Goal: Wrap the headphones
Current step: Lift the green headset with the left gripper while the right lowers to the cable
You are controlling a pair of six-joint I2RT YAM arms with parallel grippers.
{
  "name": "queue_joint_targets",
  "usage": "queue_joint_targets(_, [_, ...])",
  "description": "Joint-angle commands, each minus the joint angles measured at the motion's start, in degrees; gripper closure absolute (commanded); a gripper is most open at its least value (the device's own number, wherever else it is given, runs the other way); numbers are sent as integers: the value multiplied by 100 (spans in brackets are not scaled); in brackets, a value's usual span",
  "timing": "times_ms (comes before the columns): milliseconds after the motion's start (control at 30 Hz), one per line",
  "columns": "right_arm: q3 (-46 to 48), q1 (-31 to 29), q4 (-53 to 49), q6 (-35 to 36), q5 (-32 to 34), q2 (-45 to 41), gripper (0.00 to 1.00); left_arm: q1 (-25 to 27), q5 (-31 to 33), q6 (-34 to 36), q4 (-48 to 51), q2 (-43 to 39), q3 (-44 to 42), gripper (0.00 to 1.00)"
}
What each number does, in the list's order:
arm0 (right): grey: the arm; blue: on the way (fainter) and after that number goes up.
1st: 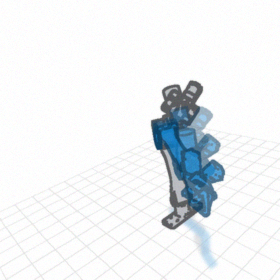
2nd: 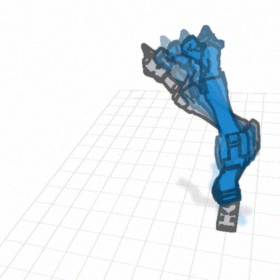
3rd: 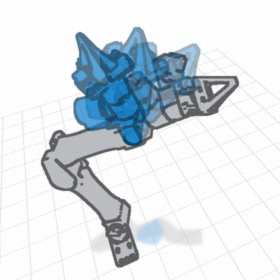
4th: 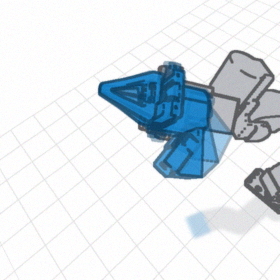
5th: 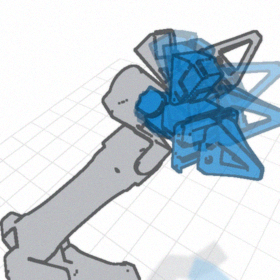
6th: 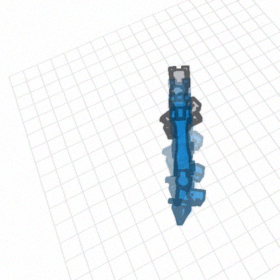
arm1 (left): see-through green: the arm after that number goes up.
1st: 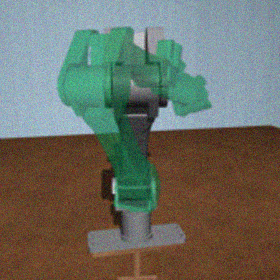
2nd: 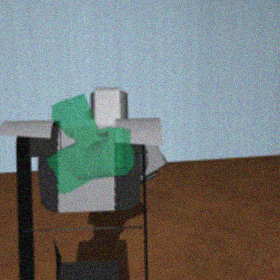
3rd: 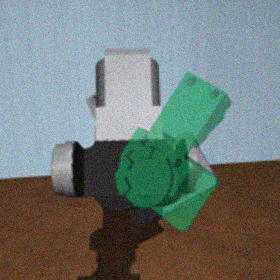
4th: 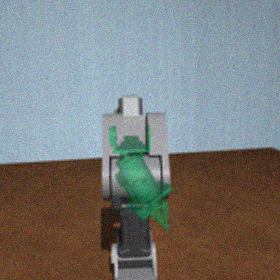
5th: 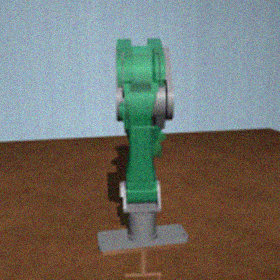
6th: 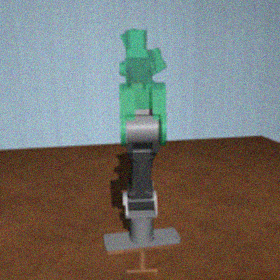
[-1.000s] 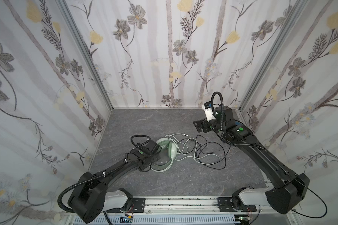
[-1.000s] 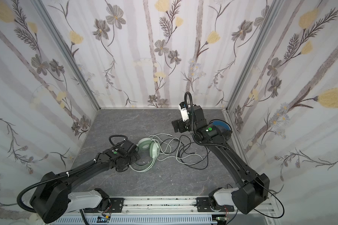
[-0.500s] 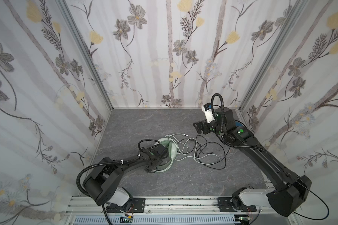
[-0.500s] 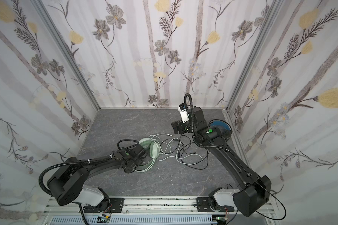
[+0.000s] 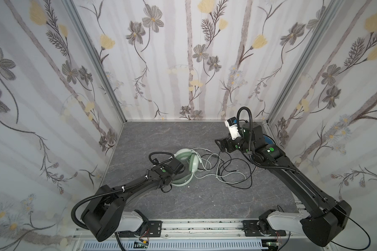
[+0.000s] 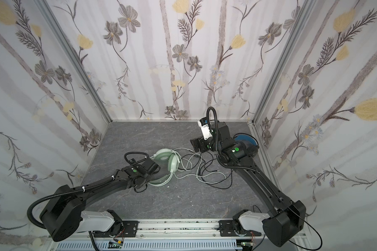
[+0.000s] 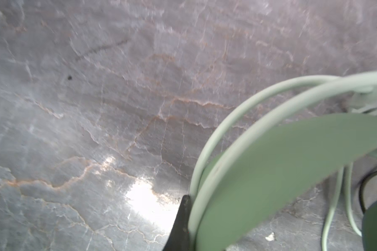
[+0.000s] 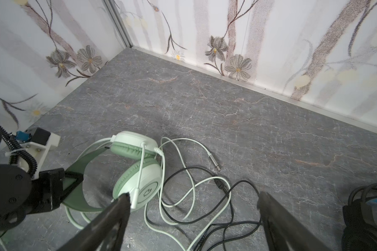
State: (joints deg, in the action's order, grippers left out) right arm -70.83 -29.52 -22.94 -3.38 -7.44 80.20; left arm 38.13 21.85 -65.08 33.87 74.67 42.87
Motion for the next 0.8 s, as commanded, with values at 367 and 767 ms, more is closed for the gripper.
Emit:
queue_joint_targets(367, [520,-10,1073,-130,-556,-904,1,-1029,268,4795,952,-372,2904,100])
queue_joint_targets(767, [1194,-9,2094,-440,-933,-1332,0,-1308,-100,5546,1557,148,5333,100])
